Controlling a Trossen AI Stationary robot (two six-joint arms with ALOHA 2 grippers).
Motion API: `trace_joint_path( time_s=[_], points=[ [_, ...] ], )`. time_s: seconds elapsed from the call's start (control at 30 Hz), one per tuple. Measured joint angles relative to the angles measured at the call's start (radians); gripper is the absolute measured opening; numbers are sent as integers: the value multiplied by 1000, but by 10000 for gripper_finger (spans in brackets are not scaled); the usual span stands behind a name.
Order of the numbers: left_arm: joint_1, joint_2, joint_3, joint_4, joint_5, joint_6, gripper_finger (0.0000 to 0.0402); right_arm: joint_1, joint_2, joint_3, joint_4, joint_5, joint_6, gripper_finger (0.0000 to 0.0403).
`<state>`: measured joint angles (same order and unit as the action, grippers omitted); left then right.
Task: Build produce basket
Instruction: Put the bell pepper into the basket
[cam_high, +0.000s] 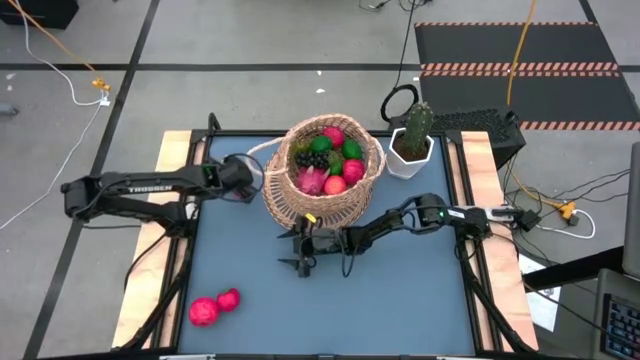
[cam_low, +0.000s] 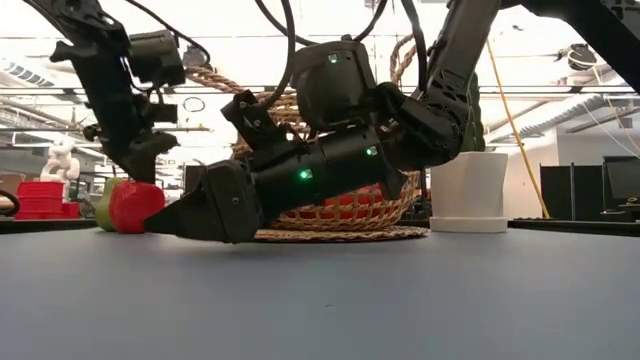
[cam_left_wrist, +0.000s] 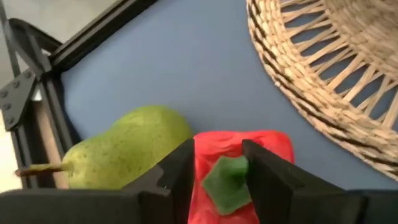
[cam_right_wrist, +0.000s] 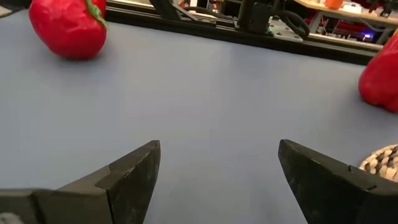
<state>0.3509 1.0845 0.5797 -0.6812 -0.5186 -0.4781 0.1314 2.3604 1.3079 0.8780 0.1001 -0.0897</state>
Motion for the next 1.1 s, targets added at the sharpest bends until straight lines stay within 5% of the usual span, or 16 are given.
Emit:
trace_joint_path(
  time_s=[0.23,0.43,0.67,1.1],
  points=[
    [22,26,2,14,37,26,121,1,0,0,-12,0,25,320],
    [22,2,2,1,76,57,37,1,0,0,-14,1,25,320],
    [-20,-74,-1,-16,174,57,42,1,0,1,2,-76,65,320],
    [-280,-186,-1,-4,219,-59,41,-38,-144,1,-75,5,151,334]
  ],
)
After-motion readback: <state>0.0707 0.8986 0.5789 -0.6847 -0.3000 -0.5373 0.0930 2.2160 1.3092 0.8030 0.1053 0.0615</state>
